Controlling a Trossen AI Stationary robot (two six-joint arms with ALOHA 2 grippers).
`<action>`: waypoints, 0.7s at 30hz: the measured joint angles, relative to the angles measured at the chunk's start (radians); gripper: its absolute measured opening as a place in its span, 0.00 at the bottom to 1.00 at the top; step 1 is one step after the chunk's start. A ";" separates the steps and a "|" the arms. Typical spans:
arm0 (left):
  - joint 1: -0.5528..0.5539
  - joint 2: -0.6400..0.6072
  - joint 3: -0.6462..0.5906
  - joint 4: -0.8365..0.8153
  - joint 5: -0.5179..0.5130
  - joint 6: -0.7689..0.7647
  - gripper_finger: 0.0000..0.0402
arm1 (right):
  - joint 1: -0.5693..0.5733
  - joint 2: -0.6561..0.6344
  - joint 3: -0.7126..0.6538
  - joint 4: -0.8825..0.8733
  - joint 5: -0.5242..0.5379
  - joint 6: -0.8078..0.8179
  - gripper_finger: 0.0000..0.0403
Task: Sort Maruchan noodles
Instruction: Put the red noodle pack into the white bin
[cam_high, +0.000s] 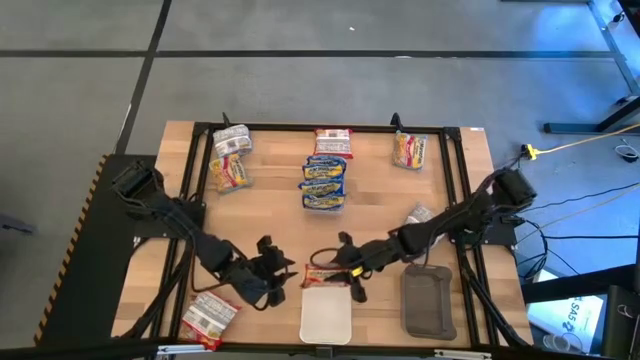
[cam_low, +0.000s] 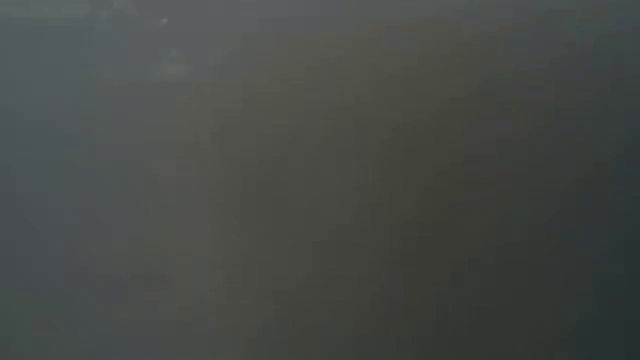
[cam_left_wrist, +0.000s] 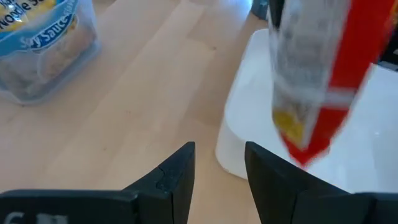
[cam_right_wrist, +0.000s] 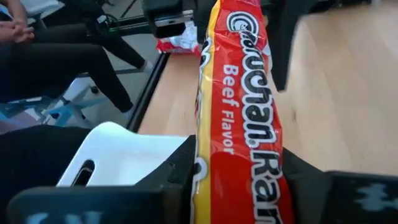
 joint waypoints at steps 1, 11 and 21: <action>-0.006 0.000 0.000 0.000 -0.004 -0.009 0.34 | 0.000 0.012 0.011 -0.016 0.005 -0.005 0.23; -0.026 0.000 0.000 0.005 -0.066 -0.017 0.34 | 0.000 0.040 0.036 -0.111 0.020 0.005 0.23; -0.015 0.000 0.000 0.005 -0.078 -0.010 0.34 | 0.001 0.072 0.036 -0.149 0.069 0.028 0.25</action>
